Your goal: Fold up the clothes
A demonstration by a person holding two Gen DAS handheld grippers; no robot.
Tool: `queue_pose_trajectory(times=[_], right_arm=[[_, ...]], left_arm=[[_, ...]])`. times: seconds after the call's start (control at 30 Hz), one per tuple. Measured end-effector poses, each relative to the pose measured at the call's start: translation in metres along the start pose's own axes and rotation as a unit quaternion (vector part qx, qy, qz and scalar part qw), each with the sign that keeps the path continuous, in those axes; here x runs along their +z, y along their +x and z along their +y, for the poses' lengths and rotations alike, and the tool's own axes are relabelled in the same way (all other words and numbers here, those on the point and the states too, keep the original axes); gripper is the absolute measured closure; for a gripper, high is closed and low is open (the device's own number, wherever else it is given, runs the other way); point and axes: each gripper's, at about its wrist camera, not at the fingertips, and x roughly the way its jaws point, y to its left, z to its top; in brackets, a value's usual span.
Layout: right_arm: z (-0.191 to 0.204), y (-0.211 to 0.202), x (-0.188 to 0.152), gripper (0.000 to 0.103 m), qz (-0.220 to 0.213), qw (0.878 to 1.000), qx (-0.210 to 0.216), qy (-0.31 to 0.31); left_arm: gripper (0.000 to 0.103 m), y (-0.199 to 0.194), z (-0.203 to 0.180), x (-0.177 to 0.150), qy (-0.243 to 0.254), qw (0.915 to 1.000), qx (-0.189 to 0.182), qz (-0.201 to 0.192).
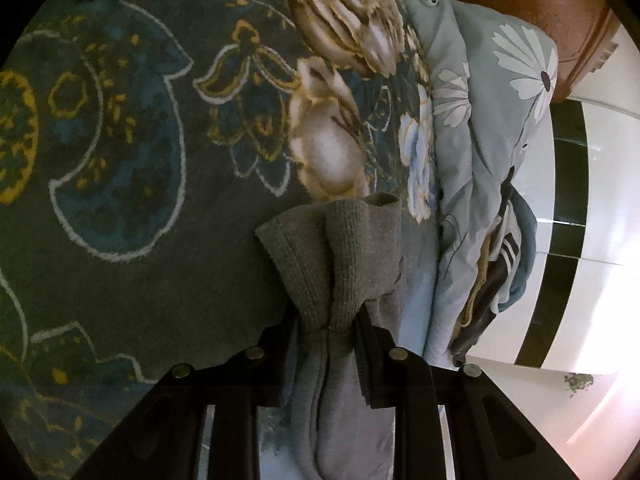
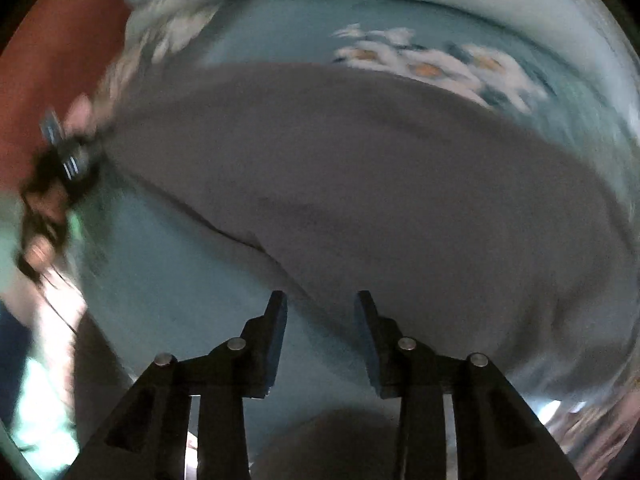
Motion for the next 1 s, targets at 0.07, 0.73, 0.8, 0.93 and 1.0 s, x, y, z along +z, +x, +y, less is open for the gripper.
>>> queue_pose_trajectory(times=[0.07, 0.73, 0.8, 0.93, 1.0], right_arm=[[0.008, 0.012, 0.005, 0.067, 0.017, 0.999, -0.028, -0.018], [0.029, 0.012, -0.021, 0.102, 0.020, 0.996, -0.042, -0.076], [0.027, 0.023, -0.023, 0.102, 0.034, 0.997, -0.038, -0.066], [0.026, 0.031, -0.020, 0.101, 0.041, 0.997, -0.033, -0.054], [0.026, 0.024, -0.019, 0.099, 0.032, 0.998, -0.025, -0.051]], left_arm=[[0.077, 0.001, 0.001, 0.000, -0.003, 1.0000, -0.004, 0.002], [0.077, 0.002, 0.004, 0.000, -0.006, 0.9999, -0.008, 0.011], [0.077, 0.002, 0.007, -0.001, -0.015, 0.9998, -0.009, 0.008], [0.077, 0.000, 0.003, -0.002, -0.015, 0.9999, 0.000, 0.008], [0.077, -0.001, -0.001, -0.003, -0.012, 0.9999, 0.007, 0.008]])
